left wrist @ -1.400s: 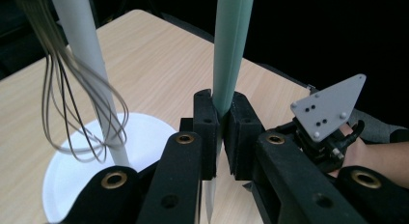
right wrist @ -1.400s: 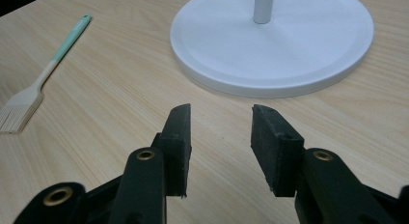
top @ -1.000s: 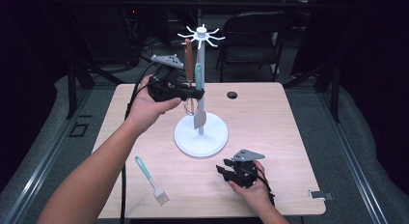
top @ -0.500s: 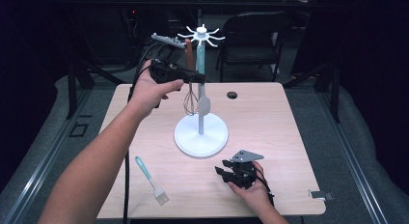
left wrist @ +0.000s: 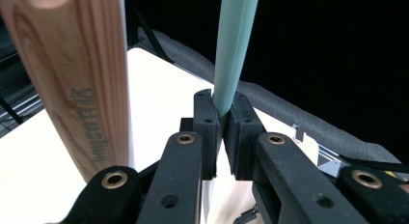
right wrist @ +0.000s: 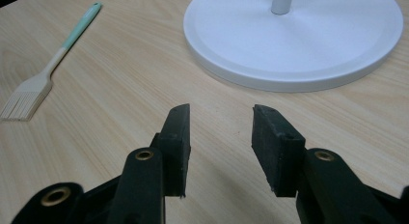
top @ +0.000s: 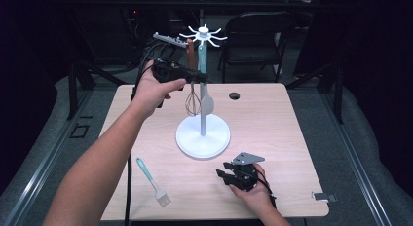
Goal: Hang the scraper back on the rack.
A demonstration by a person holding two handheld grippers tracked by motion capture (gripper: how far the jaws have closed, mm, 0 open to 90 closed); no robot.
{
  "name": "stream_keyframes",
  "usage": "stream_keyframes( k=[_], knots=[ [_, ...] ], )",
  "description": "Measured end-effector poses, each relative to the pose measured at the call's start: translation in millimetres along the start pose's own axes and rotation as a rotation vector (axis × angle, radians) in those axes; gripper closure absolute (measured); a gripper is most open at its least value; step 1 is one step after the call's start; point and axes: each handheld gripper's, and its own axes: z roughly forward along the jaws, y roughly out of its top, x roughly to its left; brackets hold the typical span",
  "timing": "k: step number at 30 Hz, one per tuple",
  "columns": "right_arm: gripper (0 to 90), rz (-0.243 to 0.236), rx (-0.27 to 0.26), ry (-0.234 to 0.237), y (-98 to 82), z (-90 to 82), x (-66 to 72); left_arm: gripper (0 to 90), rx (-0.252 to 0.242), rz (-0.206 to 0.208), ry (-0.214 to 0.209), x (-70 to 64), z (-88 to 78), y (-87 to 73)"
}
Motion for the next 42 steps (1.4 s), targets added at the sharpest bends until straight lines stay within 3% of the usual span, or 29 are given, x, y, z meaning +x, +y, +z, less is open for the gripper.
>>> stream_keyframes(
  k=[9, 13, 22, 30, 36, 42],
  knots=[
    [58.5, -0.002, 0.001, -0.001, -0.1, 0.4, 0.0, 82.5, -0.014, -0.019, 0.023, 4.0, 1.0, -4.3],
    [58.5, -0.003, 0.001, -0.001, -0.2, 0.7, 0.4, 75.4, 0.003, -0.017, 0.05, 2.2, 3.4, -8.7],
    [58.2, -0.002, -0.003, -0.003, -0.2, 0.9, 0.1, 61.4, 0.031, 0.021, 0.133, -3.6, 6.0, -24.6],
    [57.5, -0.001, -0.011, -0.008, -0.2, 1.0, 0.1, 59.2, 0.05, 0.039, 0.16, -8.5, 2.8, -40.4],
    [55.2, -0.012, -0.012, -0.029, 0.2, -0.4, -0.6, 59.0, 0.063, 0.033, 0.186, -9.2, 3.3, -60.4],
    [55.0, -0.017, -0.01, -0.028, 0.2, -0.1, -0.1, 58.1, 0.07, 0.01, 0.183, -6.7, 5.1, -84.0]
  ],
)
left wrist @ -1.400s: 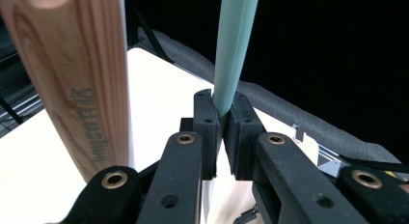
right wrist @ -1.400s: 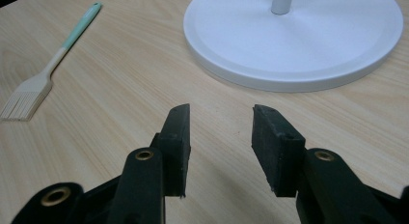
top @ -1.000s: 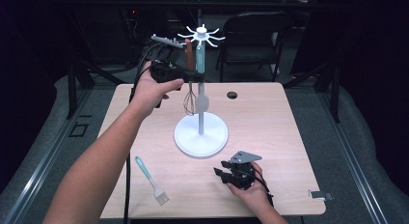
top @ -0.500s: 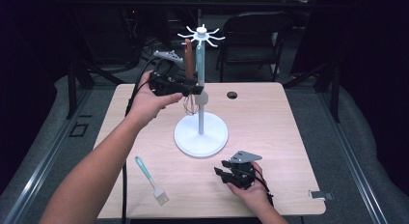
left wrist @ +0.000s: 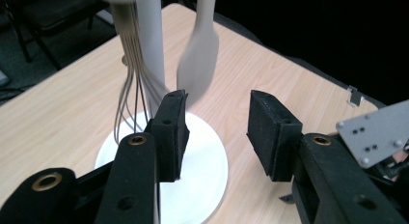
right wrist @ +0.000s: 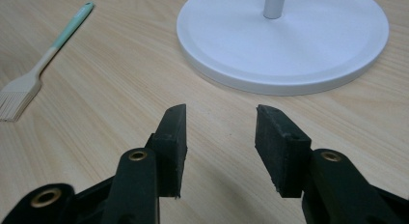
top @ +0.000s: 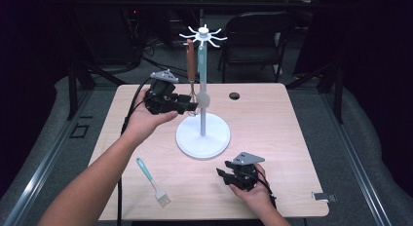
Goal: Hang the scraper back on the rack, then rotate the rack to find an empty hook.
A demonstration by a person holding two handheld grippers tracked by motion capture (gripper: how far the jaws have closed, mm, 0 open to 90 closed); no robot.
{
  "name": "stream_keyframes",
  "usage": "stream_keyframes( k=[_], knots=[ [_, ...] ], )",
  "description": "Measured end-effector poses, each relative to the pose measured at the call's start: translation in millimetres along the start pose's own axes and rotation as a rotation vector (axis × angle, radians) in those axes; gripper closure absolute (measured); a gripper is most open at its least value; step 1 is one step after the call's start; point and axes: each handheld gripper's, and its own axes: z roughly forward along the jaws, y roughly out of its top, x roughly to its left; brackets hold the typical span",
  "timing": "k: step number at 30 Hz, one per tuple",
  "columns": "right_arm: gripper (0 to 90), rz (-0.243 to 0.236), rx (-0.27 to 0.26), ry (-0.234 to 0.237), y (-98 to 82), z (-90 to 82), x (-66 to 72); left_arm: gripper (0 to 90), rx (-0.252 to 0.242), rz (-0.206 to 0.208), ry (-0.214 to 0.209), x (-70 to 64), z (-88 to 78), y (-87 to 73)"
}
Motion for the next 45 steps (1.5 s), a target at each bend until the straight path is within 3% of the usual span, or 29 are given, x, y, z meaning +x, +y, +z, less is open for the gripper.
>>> stream_keyframes(
  k=[6, 13, 20, 21, 22, 27, 30, 32, 37, 40, 45],
  knots=[
    [54.0, -0.019, -0.006, -0.017, -0.3, 0.9, 0.8, 56.4, 0.003, -0.036, 0.012, -0.5, 3.3, -28.2],
    [51.5, -0.049, -0.03, -0.051, -0.3, 1.7, 2.1, 55.4, 0.004, -0.047, 0.046, -1.7, 7.9, -67.1],
    [49.2, -0.052, -0.02, -0.043, -0.3, 3.6, 2.0, 55.5, 0.001, -0.09, 0.054, 0.9, 11.9, -112.2],
    [49.2, -0.052, -0.02, -0.043, -0.3, 3.6, 2.0, 55.5, 0.001, -0.09, 0.054, 0.9, 11.9, -112.2],
    [49.2, -0.045, -0.012, -0.043, -0.6, 4.5, 2.0, 55.4, -0.002, -0.098, 0.069, 1.3, 12.4, -124.8],
    [53.6, -0.027, 0.017, -0.023, -1.7, 4.8, -0.1, 55.4, -0.022, -0.17, 0.068, 6.7, 15.1, -157.8],
    [57.5, -0.049, 0.024, -0.029, -2.6, 3.3, -2.1, 55.3, -0.018, -0.195, 0.083, 9.3, 16.2, -174.0],
    [58.9, -0.057, 0.024, -0.031, -2.4, 1.8, -3.1, 54.8, -0.02, -0.211, 0.089, 10.7, 16.2, -182.9],
    [61.0, -0.05, 0.016, -0.032, -2.7, 0.8, -4.2, 54.2, -0.004, -0.206, 0.125, 11.8, 17.7, -199.7],
    [62.0, -0.045, 0.016, -0.033, -2.8, 0.5, -4.9, 53.7, -0.019, -0.215, 0.106, 12.6, 16.6, -206.3],
    [63.8, -0.033, 0.005, -0.04, -3.1, -0.7, -6.8, 53.1, -0.031, -0.223, 0.119, 12.8, 15.0, -211.8]
  ],
)
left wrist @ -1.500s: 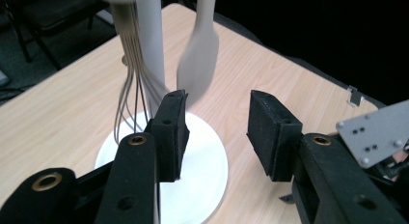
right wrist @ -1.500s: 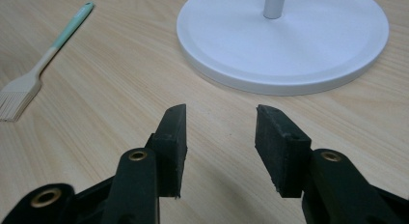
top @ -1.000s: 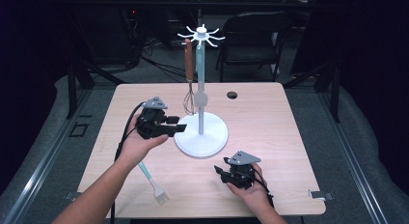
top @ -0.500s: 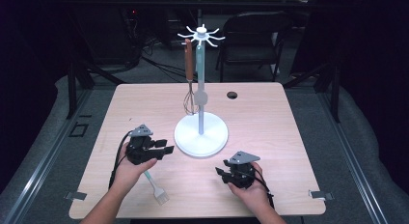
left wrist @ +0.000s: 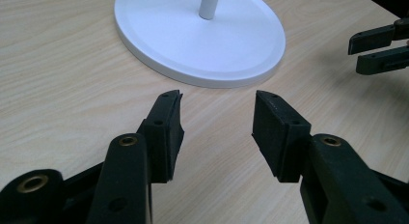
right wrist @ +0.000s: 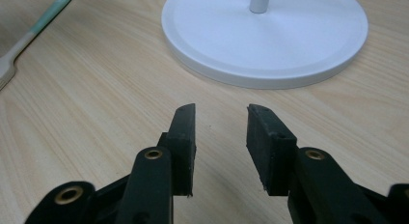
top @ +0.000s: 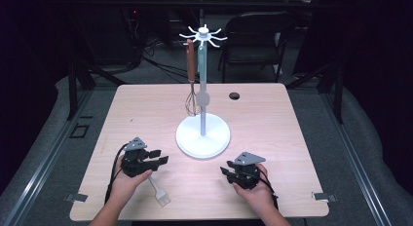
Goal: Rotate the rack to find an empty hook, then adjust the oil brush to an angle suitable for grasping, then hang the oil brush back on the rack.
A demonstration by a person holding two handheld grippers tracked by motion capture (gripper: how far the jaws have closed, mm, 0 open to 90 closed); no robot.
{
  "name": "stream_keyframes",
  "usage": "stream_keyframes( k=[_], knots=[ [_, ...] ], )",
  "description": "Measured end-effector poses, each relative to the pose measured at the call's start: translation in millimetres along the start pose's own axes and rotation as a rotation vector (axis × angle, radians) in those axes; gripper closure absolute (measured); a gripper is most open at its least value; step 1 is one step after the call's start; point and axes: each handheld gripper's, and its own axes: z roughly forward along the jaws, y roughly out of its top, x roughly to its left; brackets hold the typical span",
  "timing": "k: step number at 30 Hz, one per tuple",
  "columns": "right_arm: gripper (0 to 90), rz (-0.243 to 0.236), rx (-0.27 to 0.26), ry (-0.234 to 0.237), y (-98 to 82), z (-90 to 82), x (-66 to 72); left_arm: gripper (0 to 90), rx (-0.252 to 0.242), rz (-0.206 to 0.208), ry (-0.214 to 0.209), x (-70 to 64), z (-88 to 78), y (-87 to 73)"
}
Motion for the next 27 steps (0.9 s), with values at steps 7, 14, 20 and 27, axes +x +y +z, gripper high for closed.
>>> stream_keyframes(
  k=[7, 14, 20, 27],
  knots=[
    [66.1, 0.014, -0.015, -0.008, 0.1, -3.0, -5.3, 51.6, 0.01, -0.011, 0.006, 4.9, 2.1, -4.2],
    [67.5, 0.032, -0.021, -0.005, 0.4, -4.8, -10.0, 50.8, 0.02, 0.004, 0.016, 3.9, 4.0, -5.3],
    [71.8, 0.046, -0.028, 0.015, 1.5, -6.9, -10.8, 50.8, 0.026, 0.01, 0.001, -0.5, 6.7, -5.2],
    [83.3, 0.047, -0.059, 0.016, 11.9, -12.8, -10.8, 50.2, 0.015, -0.002, -0.009, 0.4, 5.9, -4.4]
  ],
)
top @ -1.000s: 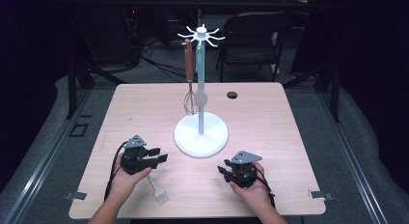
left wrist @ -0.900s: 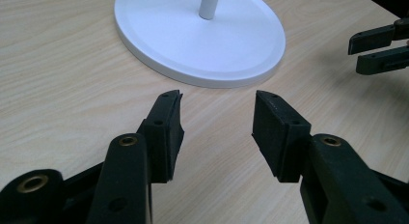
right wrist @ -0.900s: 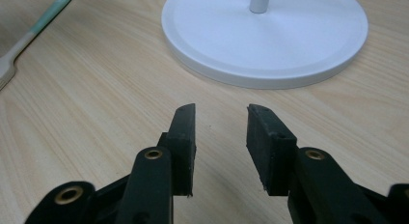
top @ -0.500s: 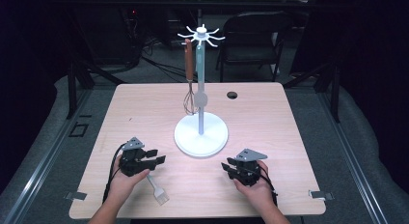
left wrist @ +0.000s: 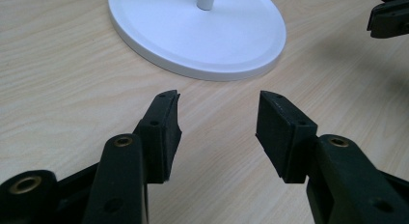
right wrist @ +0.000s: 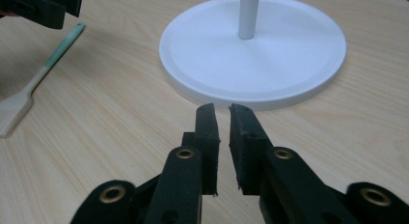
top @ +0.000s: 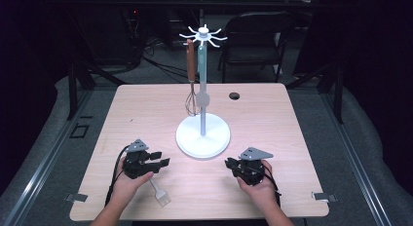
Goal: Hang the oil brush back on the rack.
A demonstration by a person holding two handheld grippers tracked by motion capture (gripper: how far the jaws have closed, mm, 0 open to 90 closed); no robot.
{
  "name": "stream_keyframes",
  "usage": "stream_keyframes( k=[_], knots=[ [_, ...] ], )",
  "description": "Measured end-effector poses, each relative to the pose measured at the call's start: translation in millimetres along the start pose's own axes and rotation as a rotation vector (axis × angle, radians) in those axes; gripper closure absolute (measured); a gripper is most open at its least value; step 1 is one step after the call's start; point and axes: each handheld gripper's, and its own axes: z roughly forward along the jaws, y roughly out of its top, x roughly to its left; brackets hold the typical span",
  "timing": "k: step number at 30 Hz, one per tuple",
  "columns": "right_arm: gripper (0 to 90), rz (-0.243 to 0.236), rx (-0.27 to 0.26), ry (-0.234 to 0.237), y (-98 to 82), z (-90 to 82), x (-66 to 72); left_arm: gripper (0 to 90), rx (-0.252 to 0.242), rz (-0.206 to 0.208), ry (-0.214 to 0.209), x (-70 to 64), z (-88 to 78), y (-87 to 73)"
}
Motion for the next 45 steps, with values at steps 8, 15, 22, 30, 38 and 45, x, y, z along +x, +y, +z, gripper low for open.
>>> stream_keyframes(
  k=[8, 15, 22, 30, 38, 45],
  knots=[
    [90.0, 0.031, -0.046, 0.024, 16.6, -6.1, -10.6, 50.2, -0.016, -0.014, -0.003, 0.1, -2.2, -0.1],
    [90.0, 0.007, -0.105, 0.009, 39.4, -11.4, -14.6, 50.1, -0.015, -0.024, -0.006, 0.9, -1.3, -1.4],
    [90.0, -0.028, -0.165, -0.003, 69.2, -17.6, -14.0, 50.1, -0.02, -0.019, -0.005, 2.3, -1.7, -2.0],
    [90.0, -0.054, -0.226, -0.015, 108.1, -26.7, -12.3, 50.1, -0.029, -0.028, -0.001, 4.5, -3.3, -2.6],
    [90.0, -0.062, -0.279, -0.018, 145.1, -34.4, -12.1, 50.1, -0.028, -0.027, -0.004, 5.3, -4.0, -2.9],
    [90.0, -0.068, -0.305, -0.022, 172.3, -41.4, -14.6, 50.1, -0.028, -0.03, -0.008, 6.0, -4.5, -3.0]
  ],
)
